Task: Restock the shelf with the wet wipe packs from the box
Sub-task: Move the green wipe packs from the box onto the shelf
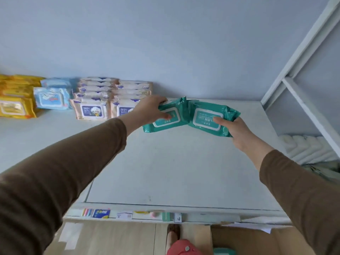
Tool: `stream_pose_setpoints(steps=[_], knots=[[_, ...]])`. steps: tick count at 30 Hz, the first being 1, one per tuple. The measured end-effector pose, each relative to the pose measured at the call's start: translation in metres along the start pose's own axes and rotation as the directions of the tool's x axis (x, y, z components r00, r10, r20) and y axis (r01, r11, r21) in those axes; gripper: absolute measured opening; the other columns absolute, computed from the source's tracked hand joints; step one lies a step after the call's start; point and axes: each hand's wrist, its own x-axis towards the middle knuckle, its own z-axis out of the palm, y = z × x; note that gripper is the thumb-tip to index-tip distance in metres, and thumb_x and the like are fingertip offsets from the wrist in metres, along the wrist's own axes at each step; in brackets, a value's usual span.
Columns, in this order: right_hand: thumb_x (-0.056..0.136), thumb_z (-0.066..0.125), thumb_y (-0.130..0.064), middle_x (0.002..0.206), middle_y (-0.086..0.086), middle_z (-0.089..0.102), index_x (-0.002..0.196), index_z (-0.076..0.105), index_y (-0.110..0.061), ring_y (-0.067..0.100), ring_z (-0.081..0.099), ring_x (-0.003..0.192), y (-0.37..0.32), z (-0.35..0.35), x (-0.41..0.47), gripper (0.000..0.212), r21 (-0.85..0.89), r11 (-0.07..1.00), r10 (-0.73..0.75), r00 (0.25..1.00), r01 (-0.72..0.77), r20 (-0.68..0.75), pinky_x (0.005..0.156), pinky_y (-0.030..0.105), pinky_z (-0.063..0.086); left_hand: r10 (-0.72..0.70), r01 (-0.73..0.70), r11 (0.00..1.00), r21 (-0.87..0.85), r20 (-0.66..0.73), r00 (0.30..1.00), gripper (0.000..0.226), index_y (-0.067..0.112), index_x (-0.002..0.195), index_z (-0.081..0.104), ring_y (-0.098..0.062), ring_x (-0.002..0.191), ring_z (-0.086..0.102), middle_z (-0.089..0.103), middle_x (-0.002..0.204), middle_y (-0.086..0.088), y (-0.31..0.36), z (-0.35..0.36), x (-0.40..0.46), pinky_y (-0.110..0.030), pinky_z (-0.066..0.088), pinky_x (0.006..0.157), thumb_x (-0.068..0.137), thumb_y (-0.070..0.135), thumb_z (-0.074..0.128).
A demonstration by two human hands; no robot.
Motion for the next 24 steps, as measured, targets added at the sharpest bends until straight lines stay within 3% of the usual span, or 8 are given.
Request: stream_pose_setpoints(steps=[6, 12, 15, 19, 24], knots=[[0.079, 0.082, -0.015, 0.115, -0.001, 0.075, 0.119, 0.069, -0.020, 0.017, 0.073, 0.103, -0.012, -0.024, 0.100, 0.042, -0.021, 1.000, -0.002, 1.000, 0.002, 0.029, 0.081, 0.028, 0.056, 0.008, -0.009, 0.997, 0.079, 0.018, 1.000, 0.033, 0.025, 0.087, 0.057, -0.020, 0.077, 0.056, 0.057, 0.081, 0.007, -0.002, 0.004, 0.100, -0.029, 0.035, 0.057, 0.071, 0.041, 0.081], [0.072, 0.084, -0.014, 0.105, -0.003, 0.078, 0.112, 0.071, -0.020, 0.016, 0.075, 0.093, -0.013, -0.029, 0.165, 0.042, -0.013, 1.000, 0.023, 1.000, -0.023, 0.002, 0.070, 0.025, 0.059, -0.039, 0.032, 0.973, 0.229, 0.026, 0.999, 0.034, 0.028, 0.090, 0.054, -0.023, 0.102, 0.047, 0.060, 0.094, -0.002, -0.020, 0.006, 0.162, -0.038, 0.046, 0.078, 0.075, 0.050, 0.075], [0.070, 0.085, -0.016, 0.101, -0.005, 0.078, 0.108, 0.071, -0.021, 0.015, 0.076, 0.090, -0.010, -0.028, 0.186, 0.040, -0.026, 0.999, 0.034, 0.999, -0.034, 0.000, 0.067, 0.023, 0.059, -0.044, 0.035, 0.959, 0.280, 0.028, 0.999, 0.036, 0.027, 0.091, 0.055, -0.024, 0.101, 0.050, 0.061, 0.095, -0.001, -0.023, 0.013, 0.184, -0.040, 0.048, 0.082, 0.076, 0.054, 0.072], [0.076, 0.085, -0.019, 0.108, -0.002, 0.077, 0.113, 0.070, -0.019, 0.022, 0.073, 0.100, 0.002, -0.037, 0.210, 0.040, -0.095, 0.990, 0.097, 0.995, -0.099, -0.030, 0.089, 0.038, 0.055, -0.018, -0.006, 0.923, 0.385, 0.057, 0.998, 0.046, 0.026, 0.113, 0.060, -0.028, 0.110, 0.055, 0.063, 0.112, -0.001, -0.030, 0.026, 0.201, -0.039, 0.046, 0.086, 0.077, 0.052, 0.073], [0.075, 0.086, -0.018, 0.118, 0.005, 0.073, 0.120, 0.065, -0.014, 0.014, 0.074, 0.093, 0.011, -0.049, 0.222, 0.050, -0.180, 0.980, 0.069, 0.995, -0.081, -0.072, 0.080, 0.034, 0.060, -0.036, 0.041, 0.925, 0.379, -0.020, 0.999, 0.052, 0.020, 0.122, 0.051, -0.032, 0.109, 0.056, 0.058, 0.117, -0.007, -0.043, 0.041, 0.205, -0.038, 0.040, 0.073, 0.081, 0.045, 0.073]])
